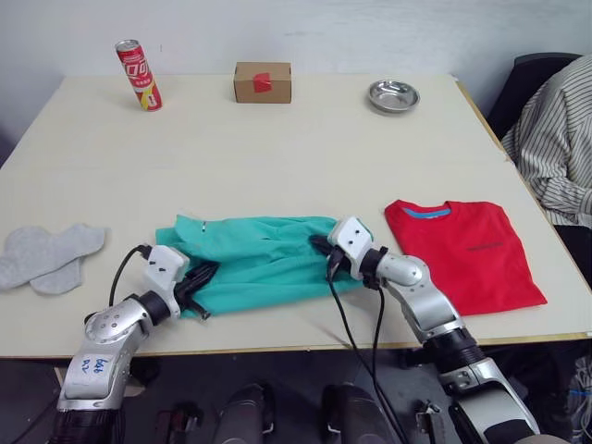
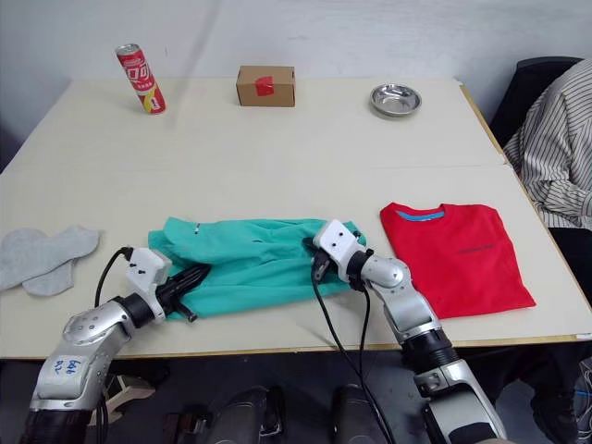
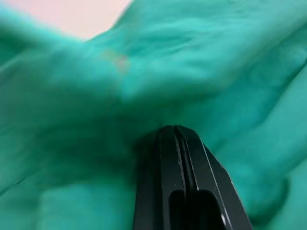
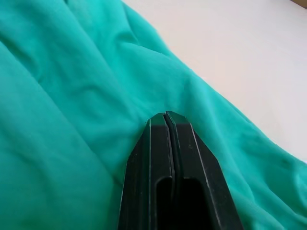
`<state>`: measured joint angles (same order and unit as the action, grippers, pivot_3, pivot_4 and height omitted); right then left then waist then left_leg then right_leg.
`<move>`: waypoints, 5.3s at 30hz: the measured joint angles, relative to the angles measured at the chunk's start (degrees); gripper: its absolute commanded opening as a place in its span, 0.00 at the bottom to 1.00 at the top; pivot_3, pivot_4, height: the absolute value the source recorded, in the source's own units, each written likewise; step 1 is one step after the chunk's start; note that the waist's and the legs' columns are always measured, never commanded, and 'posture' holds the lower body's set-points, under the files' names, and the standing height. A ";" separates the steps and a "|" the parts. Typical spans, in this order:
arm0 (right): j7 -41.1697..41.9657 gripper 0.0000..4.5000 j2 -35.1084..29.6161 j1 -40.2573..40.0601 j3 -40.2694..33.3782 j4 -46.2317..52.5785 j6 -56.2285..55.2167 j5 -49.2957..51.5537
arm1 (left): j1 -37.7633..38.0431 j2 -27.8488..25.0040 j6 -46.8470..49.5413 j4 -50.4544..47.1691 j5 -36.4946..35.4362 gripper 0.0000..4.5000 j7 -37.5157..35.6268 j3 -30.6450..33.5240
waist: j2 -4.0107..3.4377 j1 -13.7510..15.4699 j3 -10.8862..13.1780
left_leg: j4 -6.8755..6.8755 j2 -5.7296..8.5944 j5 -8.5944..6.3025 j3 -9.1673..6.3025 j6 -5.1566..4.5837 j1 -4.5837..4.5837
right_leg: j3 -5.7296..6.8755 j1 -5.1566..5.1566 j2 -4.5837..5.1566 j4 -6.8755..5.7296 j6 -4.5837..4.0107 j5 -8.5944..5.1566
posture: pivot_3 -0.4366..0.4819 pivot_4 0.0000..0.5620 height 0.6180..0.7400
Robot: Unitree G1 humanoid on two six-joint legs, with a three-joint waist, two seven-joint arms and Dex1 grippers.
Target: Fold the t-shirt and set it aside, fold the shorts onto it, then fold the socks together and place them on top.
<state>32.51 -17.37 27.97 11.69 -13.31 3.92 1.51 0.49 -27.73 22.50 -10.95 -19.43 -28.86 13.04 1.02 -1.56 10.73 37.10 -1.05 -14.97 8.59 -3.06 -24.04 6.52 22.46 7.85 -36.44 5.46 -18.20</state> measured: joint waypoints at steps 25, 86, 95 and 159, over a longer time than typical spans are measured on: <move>-3.96 0.00 4.79 -4.85 3.57 4.64 -2.39 -3.81 | -16.58 3.40 -0.95 7.39 0.21 0.01 -2.48 -11.51 | 0.00 -0.44 0.00 | -0.16 -0.10 0.22 0.09 -0.09 -0.11 | -0.06 0.14 -0.34 -0.09 -0.05 -0.03 | 0.48 0.27 1.00; -57.52 1.00 -2.86 -34.40 -27.23 39.02 38.02 96.51 | -34.29 7.40 -16.79 36.60 7.67 0.00 -22.82 -20.59 | 0.43 -0.17 -0.28 | -0.73 -0.21 0.26 0.03 -0.51 0.15 | -0.21 -0.05 -0.35 0.62 -0.11 0.15 | 0.48 0.27 1.00; -54.49 0.71 7.41 -17.82 -21.16 25.77 32.63 77.42 | -33.73 7.29 -19.01 38.51 8.15 0.00 -24.33 -19.75 | 0.53 -0.89 -0.41 | -0.99 -0.36 0.13 0.07 0.01 0.86 | -0.22 -0.60 -0.48 0.77 -0.30 0.10 | 0.48 0.27 1.00; 9.83 0.78 -2.70 -3.03 -10.22 32.15 43.34 51.07 | -24.15 0.99 3.08 13.48 -15.46 0.00 -18.83 2.35 | 0.01 1.30 -0.26 | -0.91 -0.06 0.53 -0.22 0.21 -0.08 | 0.14 0.10 -0.21 0.67 -0.27 0.19 | 0.48 0.27 1.00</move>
<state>42.34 -20.06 24.94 1.46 18.84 47.26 52.58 -23.66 -26.75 25.58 2.53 -34.88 -47.68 15.39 1.03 -0.26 10.47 36.19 -1.11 -14.44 8.37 -2.85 -24.12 6.65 22.55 7.64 -35.77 5.19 -18.01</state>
